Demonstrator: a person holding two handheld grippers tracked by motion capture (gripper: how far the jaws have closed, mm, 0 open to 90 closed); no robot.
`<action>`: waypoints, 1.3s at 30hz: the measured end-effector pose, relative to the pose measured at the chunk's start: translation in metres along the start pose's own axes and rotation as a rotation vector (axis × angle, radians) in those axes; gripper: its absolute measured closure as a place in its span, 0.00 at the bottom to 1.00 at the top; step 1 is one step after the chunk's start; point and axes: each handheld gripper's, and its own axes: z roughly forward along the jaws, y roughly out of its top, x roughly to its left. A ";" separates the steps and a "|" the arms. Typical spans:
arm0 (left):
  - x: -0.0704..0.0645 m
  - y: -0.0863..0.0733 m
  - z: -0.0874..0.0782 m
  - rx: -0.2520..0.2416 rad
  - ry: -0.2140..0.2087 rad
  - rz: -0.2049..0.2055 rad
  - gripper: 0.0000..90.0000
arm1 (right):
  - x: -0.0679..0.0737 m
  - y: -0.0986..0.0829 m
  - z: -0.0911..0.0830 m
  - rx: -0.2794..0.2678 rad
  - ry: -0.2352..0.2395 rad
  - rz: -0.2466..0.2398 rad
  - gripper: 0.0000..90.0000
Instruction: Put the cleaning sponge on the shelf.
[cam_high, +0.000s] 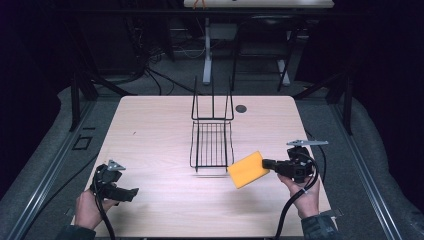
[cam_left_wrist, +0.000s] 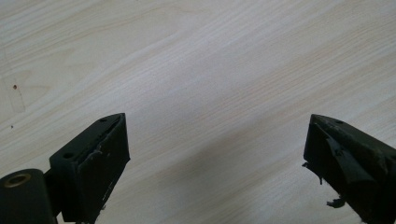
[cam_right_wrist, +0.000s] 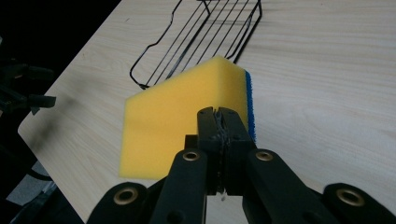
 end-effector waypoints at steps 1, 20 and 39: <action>0.000 0.000 0.000 0.002 0.001 0.000 0.07 | 0.001 0.001 0.000 -0.001 0.002 -0.002 0.99; 0.000 0.000 -0.001 -0.002 -0.008 0.008 0.01 | 0.016 0.023 0.018 -0.045 0.014 -0.015 0.99; -0.003 0.003 0.000 -0.011 -0.011 0.022 0.01 | 0.023 0.037 0.043 -0.085 0.016 0.009 0.99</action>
